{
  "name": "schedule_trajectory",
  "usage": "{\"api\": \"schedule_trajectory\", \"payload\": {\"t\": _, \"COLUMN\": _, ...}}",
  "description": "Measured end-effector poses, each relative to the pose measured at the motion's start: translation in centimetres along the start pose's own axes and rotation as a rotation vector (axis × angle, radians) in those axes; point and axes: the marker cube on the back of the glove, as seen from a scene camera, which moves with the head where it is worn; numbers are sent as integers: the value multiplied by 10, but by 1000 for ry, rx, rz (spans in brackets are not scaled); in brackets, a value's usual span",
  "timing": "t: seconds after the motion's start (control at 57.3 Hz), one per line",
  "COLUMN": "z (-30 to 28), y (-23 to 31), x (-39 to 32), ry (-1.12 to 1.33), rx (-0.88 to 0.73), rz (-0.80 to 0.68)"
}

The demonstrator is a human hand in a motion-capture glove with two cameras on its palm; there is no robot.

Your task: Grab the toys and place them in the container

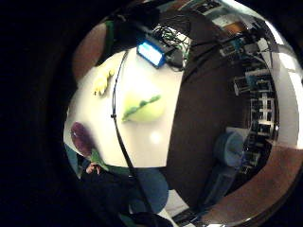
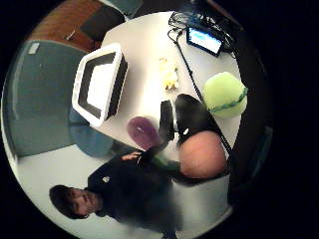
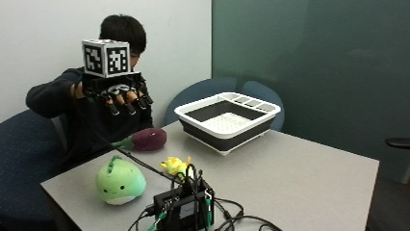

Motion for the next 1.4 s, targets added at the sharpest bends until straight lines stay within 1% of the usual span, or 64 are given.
{"api": "schedule_trajectory", "payload": {"t": 0.14, "z": -3, "y": -3, "x": 9, "ry": -14, "rx": 12, "rz": 5}}
{"api": "schedule_trajectory", "payload": {"t": 0.297, "z": 18, "y": -10, "x": 25, "ry": -42, "rx": -34, "rz": 34}}
{"api": "schedule_trajectory", "payload": {"t": 0.506, "z": 74, "y": -26, "x": 52, "ry": -98, "rx": -114, "rz": 97}}
{"api": "schedule_trajectory", "payload": {"t": 0.576, "z": 97, "y": -29, "x": 58, "ry": -144, "rx": -132, "rz": 126}}
{"api": "schedule_trajectory", "payload": {"t": 0.663, "z": 121, "y": -34, "x": 66, "ry": -221, "rx": -135, "rz": 127}}
{"api": "schedule_trajectory", "payload": {"t": 0.733, "z": 140, "y": -37, "x": 69, "ry": -264, "rx": -175, "rz": 149}}
{"api": "schedule_trajectory", "payload": {"t": 0.82, "z": 165, "y": -39, "x": 74, "ry": -204, "rx": -224, "rz": 175}}
{"api": "schedule_trajectory", "payload": {"t": 0.873, "z": 176, "y": -39, "x": 76, "ry": -162, "rx": -211, "rz": 183}}
{"api": "schedule_trajectory", "payload": {"t": 0.925, "z": 182, "y": -38, "x": 75, "ry": -173, "rx": -168, "rz": 183}}
{"api": "schedule_trajectory", "payload": {"t": 1.012, "z": 187, "y": -38, "x": 72, "ry": -212, "rx": -14, "rz": 166}}
{"api": "schedule_trajectory", "payload": {"t": 1.099, "z": 185, "y": -39, "x": 61, "ry": -153, "rx": 152, "rz": 165}}
{"api": "schedule_trajectory", "payload": {"t": 1.204, "z": 161, "y": -46, "x": 38, "ry": -68, "rx": 183, "rz": 138}}
{"api": "schedule_trajectory", "payload": {"t": 1.257, "z": 136, "y": -52, "x": 27, "ry": -59, "rx": 198, "rz": 100}}
{"api": "schedule_trajectory", "payload": {"t": 1.309, "z": 100, "y": -55, "x": 9, "ry": -74, "rx": 247, "rz": 66}}
{"api": "schedule_trajectory", "payload": {"t": 1.396, "z": 33, "y": -46, "x": -56, "ry": -144, "rx": 364, "rz": 34}}
